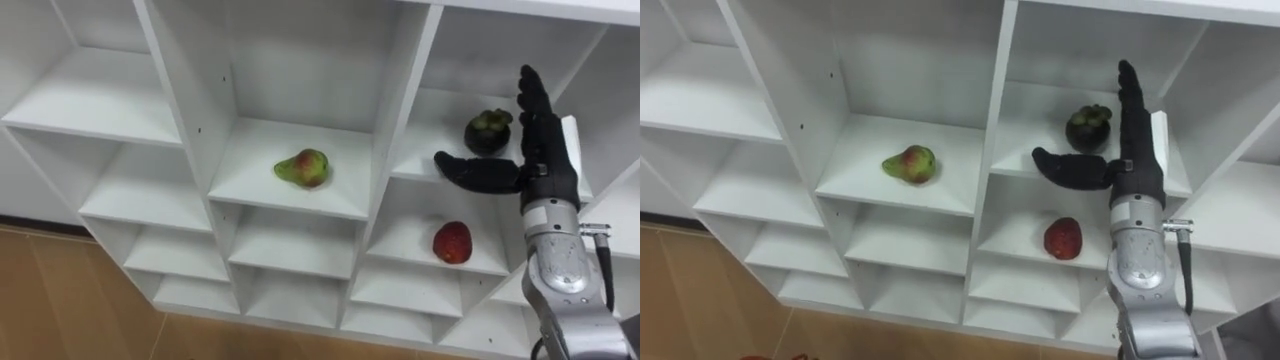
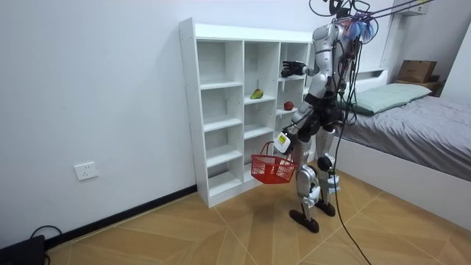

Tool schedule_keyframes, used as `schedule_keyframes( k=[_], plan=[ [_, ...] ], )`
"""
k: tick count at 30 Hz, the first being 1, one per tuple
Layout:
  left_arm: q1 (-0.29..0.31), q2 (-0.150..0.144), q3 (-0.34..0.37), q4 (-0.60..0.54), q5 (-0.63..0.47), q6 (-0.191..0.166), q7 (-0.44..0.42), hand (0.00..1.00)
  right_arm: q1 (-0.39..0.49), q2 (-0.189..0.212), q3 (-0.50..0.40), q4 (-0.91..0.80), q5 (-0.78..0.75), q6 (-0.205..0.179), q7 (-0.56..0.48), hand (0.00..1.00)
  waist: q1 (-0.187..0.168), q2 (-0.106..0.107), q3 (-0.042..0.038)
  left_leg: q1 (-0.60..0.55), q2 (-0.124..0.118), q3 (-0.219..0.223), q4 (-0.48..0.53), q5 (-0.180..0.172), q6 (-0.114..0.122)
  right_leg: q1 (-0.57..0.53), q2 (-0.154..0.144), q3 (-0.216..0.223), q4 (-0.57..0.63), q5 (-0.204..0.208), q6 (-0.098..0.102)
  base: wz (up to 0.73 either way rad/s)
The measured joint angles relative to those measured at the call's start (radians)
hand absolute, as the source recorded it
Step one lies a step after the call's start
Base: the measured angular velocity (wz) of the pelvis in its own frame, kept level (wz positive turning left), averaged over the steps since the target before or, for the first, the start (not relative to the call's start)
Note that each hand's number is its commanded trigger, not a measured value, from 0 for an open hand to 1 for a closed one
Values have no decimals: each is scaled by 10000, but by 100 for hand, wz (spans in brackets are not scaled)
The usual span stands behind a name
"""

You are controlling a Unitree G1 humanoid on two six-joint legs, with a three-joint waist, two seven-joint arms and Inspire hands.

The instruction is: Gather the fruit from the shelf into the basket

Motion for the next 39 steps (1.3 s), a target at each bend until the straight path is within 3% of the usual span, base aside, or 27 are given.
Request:
schedule_keyframes(
  k=[10, 22, 32, 33, 35, 39],
  plan=[
    [27, 23, -19, 1, -30, 182, 0, 100, -28, -4, 24, 462, 3, 133, 84, 0, -20, -38, 0, 14, -26, -114, 18, 3, 6, 62, -23, -108, -4, 0, 0, 3],
    [58, 66, -22, 55, -34, 201, 6, 100, -571, -355, 6, 1663, 24, 126, 203, 0, -65, -61, 20, 5, -46, -247, 167, 2, 9, 204, -56, -289, -4, 0, 0, 3],
    [114, 74, -19, -16, -38, 386, 3, 100, -583, -396, -12, 2147, 47, -36, 198, 0, -91, -85, -29, 19, -65, -461, 284, 1, 11, 380, -85, -477, -15, -1, 2, 7],
    [114, 75, -19, -20, -45, 385, 14, 100, -595, -397, -13, 2263, 48, -54, 203, 21, -89, -97, -48, 21, -64, -465, 309, 1, 11, 394, -85, -490, -11, -1, 2, 6],
    [118, 78, -15, -23, -43, 385, 24, 100, -611, -397, -13, 2341, 44, -48, 253, 100, -83, -98, -43, 27, -62, -478, 332, 1, 10, 423, -85, -506, -13, -1, 2, 3],
    [153, 78, -9, -21, 6, 391, 4, 100, -708, -397, -68, 2647, -78, -73, 298, 100, -67, -78, -36, 145, -59, -509, 344, -5, 14, 574, -95, -455, -23, -4, 7, 2]
  ],
)
